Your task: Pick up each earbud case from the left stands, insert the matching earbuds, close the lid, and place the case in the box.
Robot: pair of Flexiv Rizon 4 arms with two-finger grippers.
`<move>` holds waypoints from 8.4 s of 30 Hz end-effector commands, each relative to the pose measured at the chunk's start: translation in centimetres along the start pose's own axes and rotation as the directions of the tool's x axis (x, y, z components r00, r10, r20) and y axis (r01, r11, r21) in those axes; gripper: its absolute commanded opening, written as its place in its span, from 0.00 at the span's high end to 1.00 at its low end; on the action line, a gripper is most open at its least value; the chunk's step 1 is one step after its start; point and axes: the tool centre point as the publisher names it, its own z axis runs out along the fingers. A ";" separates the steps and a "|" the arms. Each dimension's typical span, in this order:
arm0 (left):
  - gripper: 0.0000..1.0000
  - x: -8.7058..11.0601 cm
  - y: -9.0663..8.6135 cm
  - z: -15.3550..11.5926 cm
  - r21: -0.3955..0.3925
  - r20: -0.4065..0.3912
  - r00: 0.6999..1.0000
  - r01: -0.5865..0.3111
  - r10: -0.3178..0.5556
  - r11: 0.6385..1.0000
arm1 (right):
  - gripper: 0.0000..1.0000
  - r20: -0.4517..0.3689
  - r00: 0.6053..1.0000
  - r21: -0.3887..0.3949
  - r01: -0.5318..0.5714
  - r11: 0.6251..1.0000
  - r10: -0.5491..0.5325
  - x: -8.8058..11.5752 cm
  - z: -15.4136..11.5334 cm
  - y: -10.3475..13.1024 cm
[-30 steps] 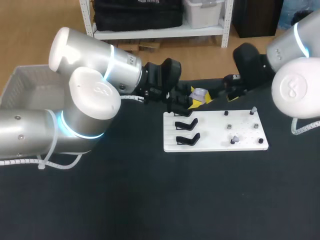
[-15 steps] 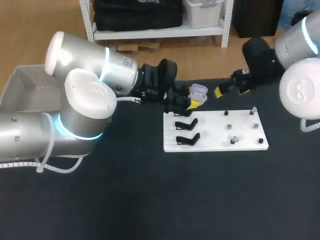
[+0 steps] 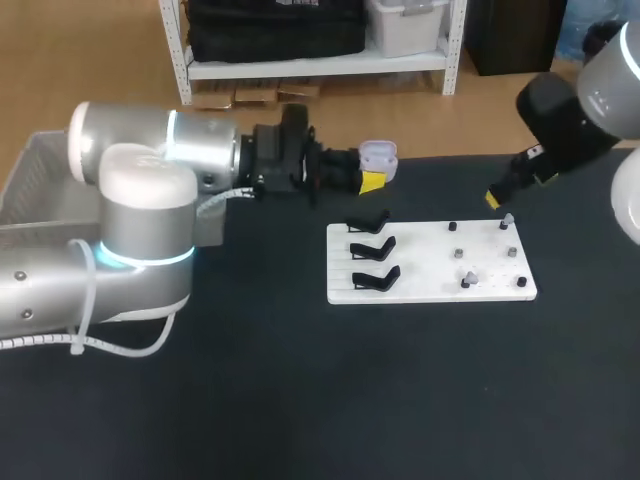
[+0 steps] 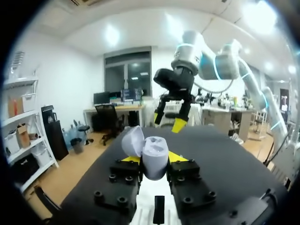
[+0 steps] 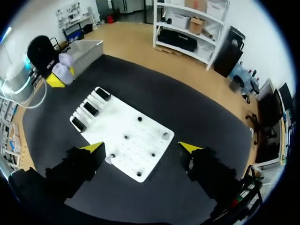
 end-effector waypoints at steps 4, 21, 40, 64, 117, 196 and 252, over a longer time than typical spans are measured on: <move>1.00 0.0 0.0 -0.2 0.016 0.095 0.995 0.013 -0.014 1.000 | 0.00 -0.066 0.998 0.152 0.003 0.988 0.007 1.2 0.1 -0.6; 1.00 -0.1 0.7 -0.3 -0.006 0.064 0.996 0.057 -0.057 0.998 | 0.00 -0.119 0.992 0.198 -0.028 0.980 0.052 1.7 1.2 -1.0; 1.00 -0.7 0.6 -0.4 -0.014 0.056 0.997 0.049 -0.048 0.999 | 0.00 -0.226 0.965 0.191 -0.092 0.977 0.135 2.9 4.0 -3.1; 1.00 -0.7 0.6 -0.4 -0.014 0.056 0.997 0.049 -0.048 0.999 | 0.33 -0.288 0.943 0.178 -0.119 0.977 0.168 1.8 9.6 -4.0; 1.00 -0.7 0.6 -0.4 -0.014 0.056 0.997 0.049 -0.048 0.999 | 1.00 -0.286 0.928 0.194 -0.186 0.963 0.237 1.5 11.8 -5.0; 1.00 -0.7 0.6 -0.4 -0.014 0.056 0.997 0.049 -0.048 0.999 | 1.00 0.145 0.281 0.321 -0.920 0.223 0.949 -8.4 -5.4 9.8; 1.00 -0.7 0.6 -0.4 -0.014 0.056 0.997 0.049 -0.048 0.999 | 1.00 -0.074 0.412 0.414 -0.816 0.404 0.908 -14.3 -1.8 15.2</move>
